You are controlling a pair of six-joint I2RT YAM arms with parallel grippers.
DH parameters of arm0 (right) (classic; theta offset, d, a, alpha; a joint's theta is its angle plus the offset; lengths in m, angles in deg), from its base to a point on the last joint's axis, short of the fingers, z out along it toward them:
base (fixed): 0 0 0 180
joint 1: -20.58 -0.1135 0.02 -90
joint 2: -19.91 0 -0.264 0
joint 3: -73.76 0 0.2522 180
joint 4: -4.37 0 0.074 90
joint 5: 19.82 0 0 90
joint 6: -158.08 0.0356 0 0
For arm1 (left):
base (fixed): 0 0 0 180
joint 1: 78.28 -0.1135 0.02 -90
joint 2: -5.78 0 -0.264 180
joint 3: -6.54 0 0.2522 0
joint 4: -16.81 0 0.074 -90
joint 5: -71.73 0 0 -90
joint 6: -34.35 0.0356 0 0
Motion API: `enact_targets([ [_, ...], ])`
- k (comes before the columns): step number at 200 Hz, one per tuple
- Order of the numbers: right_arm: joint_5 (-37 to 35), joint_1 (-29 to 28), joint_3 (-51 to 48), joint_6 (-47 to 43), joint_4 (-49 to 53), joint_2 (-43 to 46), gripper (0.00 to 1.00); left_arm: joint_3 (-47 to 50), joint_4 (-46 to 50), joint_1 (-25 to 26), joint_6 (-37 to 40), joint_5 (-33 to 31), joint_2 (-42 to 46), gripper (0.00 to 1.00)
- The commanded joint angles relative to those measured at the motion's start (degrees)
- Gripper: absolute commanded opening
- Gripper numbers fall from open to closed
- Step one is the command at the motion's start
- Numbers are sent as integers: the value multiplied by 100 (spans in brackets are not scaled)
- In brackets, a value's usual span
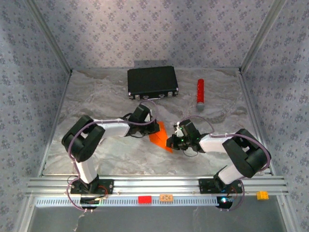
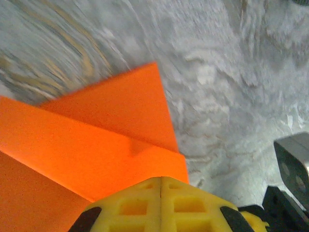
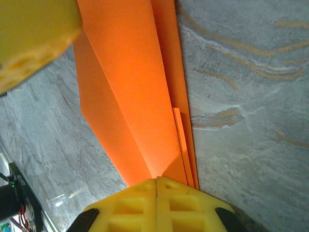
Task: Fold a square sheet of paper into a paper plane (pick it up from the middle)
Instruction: Fourth fold the wing at the center of the table.
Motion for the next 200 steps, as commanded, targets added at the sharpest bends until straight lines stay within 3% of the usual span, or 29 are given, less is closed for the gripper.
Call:
enact_targets([
  [1,-332,-17,-258,76,716,-89,0,-47,-164,240,-276,83,-131,4],
  [76,-350,-7,-314,82,682,-114,0,115,-237,271,-205,-81,-674,2],
  [200,-306,45,-391,60,619,-129,0,-183,200,-857,691,3,-687,4],
])
